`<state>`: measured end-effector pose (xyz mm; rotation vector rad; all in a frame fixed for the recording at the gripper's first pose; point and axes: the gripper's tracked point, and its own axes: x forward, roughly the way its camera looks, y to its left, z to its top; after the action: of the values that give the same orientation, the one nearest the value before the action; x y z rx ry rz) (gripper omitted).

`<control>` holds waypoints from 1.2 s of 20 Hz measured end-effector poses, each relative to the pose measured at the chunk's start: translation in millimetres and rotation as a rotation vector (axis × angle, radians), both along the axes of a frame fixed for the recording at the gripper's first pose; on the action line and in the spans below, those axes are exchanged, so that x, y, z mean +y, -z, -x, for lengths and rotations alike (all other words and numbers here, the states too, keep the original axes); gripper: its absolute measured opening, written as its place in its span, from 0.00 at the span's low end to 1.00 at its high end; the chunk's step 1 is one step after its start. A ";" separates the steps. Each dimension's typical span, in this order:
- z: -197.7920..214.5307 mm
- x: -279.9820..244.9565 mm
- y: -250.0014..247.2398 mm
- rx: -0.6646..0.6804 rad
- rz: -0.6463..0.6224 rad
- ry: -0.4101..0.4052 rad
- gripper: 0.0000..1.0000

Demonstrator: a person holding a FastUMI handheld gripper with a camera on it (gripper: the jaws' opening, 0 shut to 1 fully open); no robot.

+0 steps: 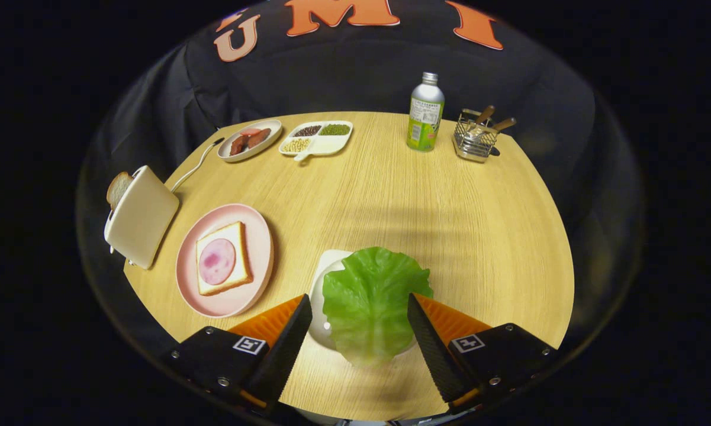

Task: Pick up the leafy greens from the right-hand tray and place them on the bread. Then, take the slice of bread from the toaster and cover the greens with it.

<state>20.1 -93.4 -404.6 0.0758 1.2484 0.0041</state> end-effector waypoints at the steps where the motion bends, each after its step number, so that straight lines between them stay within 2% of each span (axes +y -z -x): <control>1: 1.2 -2.6 8.0 0.019 0.005 0.000 0.98; 9: 9.3 -8.5 49.5 0.115 0.009 -0.006 0.95; 11: 6.0 -11.3 52.6 0.109 0.019 -0.002 0.92; 14: 7.8 -12.0 54.0 0.116 0.036 -0.021 0.80; 17: 4.4 -12.0 52.5 0.105 0.034 -0.018 0.73; 21: 0.8 -17.3 53.3 0.097 0.028 0.028 0.39; 22: -0.1 -18.1 51.9 0.096 0.027 0.044 0.25; 24: 0.1 -20.5 52.2 0.090 0.020 0.061 0.13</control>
<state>20.0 -113.8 -456.9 0.0975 1.3359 -0.0659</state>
